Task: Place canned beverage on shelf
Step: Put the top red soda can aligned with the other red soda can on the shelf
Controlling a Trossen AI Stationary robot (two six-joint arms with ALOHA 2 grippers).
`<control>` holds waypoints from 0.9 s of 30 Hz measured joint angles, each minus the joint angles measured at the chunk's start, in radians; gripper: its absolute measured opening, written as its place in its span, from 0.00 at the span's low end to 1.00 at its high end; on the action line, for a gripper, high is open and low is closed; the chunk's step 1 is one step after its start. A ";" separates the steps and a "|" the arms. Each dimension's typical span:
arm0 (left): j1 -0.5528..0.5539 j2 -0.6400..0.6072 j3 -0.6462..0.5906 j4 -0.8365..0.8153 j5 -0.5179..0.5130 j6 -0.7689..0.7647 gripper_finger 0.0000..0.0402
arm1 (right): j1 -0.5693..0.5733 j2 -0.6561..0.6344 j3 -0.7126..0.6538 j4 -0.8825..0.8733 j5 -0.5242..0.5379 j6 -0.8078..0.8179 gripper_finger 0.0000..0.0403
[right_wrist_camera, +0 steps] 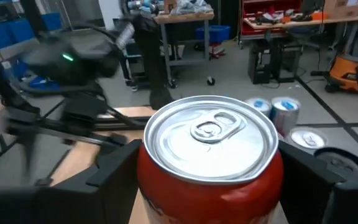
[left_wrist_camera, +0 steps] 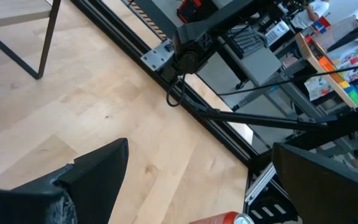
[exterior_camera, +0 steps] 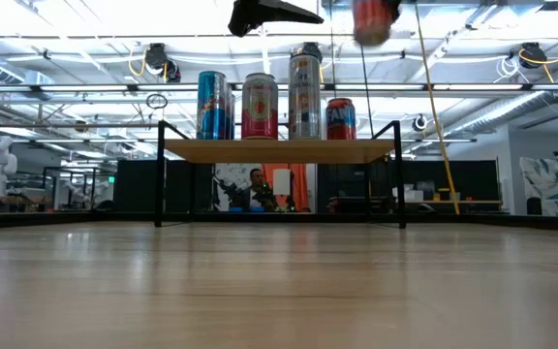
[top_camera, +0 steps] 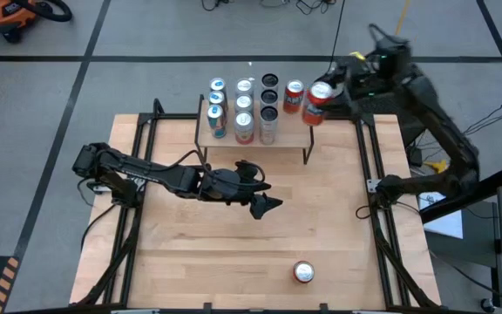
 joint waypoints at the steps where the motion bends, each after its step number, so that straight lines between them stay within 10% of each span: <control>1: 0.001 0.000 0.000 0.000 0.000 0.001 1.00 | 0.000 -0.014 0.034 -0.048 0.000 -0.001 0.70; 10: 0.001 0.000 0.000 0.001 0.002 0.003 1.00 | 0.039 -0.220 0.137 -0.452 -0.050 0.076 0.70; 15: 0.007 0.000 0.000 0.001 0.035 0.002 1.00 | 0.062 -0.393 0.070 -0.558 0.089 0.126 0.70; 27: 0.061 0.000 0.000 0.002 0.129 0.033 1.00 | 0.062 -0.731 -0.465 -0.102 0.312 0.333 0.70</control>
